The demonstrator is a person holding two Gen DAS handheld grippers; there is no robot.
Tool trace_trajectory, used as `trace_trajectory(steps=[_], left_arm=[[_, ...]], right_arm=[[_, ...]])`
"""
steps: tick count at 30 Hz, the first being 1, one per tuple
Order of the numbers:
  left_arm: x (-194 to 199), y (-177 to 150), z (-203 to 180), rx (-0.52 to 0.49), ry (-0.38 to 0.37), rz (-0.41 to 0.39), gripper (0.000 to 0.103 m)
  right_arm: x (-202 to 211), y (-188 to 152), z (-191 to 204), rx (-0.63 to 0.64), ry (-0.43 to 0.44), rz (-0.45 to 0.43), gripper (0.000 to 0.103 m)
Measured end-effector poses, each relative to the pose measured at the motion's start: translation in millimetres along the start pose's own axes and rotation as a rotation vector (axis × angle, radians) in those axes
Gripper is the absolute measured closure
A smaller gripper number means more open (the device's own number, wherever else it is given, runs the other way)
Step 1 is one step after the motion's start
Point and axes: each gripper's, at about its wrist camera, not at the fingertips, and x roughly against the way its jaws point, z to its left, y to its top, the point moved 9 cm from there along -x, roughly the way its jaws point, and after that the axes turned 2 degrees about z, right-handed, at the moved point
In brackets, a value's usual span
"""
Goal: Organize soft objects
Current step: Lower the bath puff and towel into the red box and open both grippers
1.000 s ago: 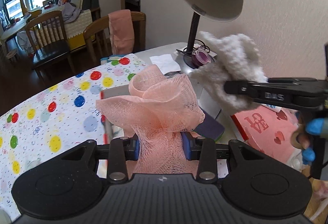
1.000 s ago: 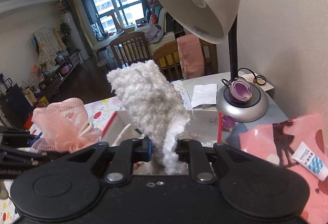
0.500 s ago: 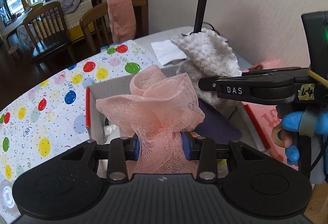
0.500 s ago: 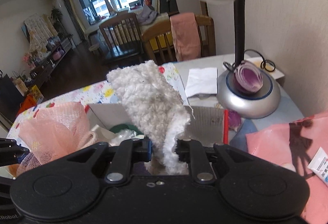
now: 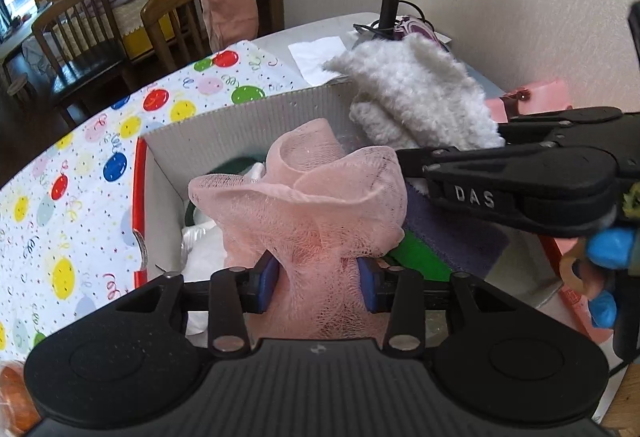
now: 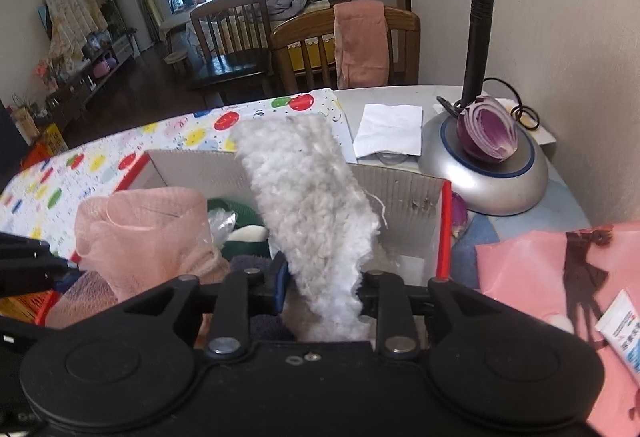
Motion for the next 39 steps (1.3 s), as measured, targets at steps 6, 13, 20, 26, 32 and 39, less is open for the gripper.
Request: trace_trajectory(steps=[6, 13, 20, 26, 32, 39], left_arm=[[2, -5, -1, 0.023, -0.028, -0.02, 0.039], [11, -11, -2, 0.062, -0.057, -0.049, 0.032], [28, -14, 4, 0.119, -0.071, -0.1, 0.023], [46, -18, 13, 0.169, -0.08, -0.133, 0.023], [76, -22, 26, 0.223, -0.093, -0.206, 0.023], [122, -35, 36, 0.185, -0.046, -0.305, 0.023]], right_arm=[[7, -4, 5, 0.025, 0.011, 0.001, 0.054], [20, -8, 9, 0.025, 0.029, -0.015, 0.039], [42, -8, 10, 0.03, 0.029, -0.052, 0.022], [66, -7, 13, 0.005, 0.047, -0.091, 0.017], [95, -5, 22, -0.002, 0.076, -0.143, 0.013], [129, -9, 44, 0.004, 0.119, -0.198, 0.011]])
